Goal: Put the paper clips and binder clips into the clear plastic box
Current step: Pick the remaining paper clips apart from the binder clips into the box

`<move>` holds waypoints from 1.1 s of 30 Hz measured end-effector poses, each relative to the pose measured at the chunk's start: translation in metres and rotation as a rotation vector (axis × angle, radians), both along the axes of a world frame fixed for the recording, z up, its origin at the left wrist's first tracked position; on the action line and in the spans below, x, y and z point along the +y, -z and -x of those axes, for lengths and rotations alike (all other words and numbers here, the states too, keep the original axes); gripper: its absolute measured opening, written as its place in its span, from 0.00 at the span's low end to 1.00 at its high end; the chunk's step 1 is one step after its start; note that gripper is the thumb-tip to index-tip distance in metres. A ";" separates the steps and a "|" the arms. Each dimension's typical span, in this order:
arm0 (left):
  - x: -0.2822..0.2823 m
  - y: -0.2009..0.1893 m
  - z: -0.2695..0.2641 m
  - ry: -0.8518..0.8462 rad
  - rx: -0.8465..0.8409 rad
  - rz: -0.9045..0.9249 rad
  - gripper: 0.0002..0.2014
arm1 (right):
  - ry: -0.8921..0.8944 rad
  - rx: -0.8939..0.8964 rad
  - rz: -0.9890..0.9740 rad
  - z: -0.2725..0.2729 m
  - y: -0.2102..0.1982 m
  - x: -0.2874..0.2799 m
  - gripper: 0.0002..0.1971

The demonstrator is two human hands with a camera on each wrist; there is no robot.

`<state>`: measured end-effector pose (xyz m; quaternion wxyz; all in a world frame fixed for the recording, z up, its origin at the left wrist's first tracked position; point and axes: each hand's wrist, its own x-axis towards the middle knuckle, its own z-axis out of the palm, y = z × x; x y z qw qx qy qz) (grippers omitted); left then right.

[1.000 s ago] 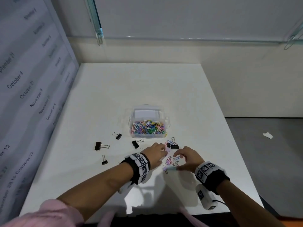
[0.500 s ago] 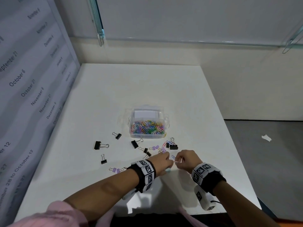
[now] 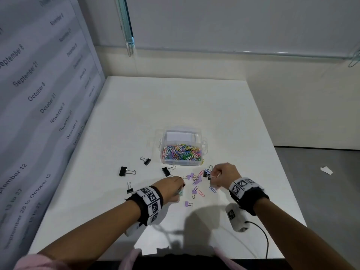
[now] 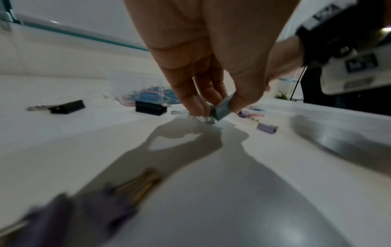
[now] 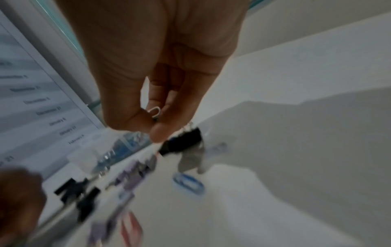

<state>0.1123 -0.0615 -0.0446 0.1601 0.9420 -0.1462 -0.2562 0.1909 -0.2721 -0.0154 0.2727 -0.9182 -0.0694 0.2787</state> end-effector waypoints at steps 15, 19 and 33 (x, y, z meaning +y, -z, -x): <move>-0.020 0.010 -0.007 -0.012 -0.036 -0.031 0.13 | 0.068 -0.251 -0.136 -0.023 -0.005 0.028 0.07; -0.037 0.007 -0.020 -0.154 -0.049 0.036 0.17 | 0.047 -0.201 -0.051 0.006 0.012 0.002 0.12; -0.053 0.009 -0.045 -0.226 0.020 0.038 0.10 | 0.012 -0.061 0.047 0.028 0.041 -0.014 0.07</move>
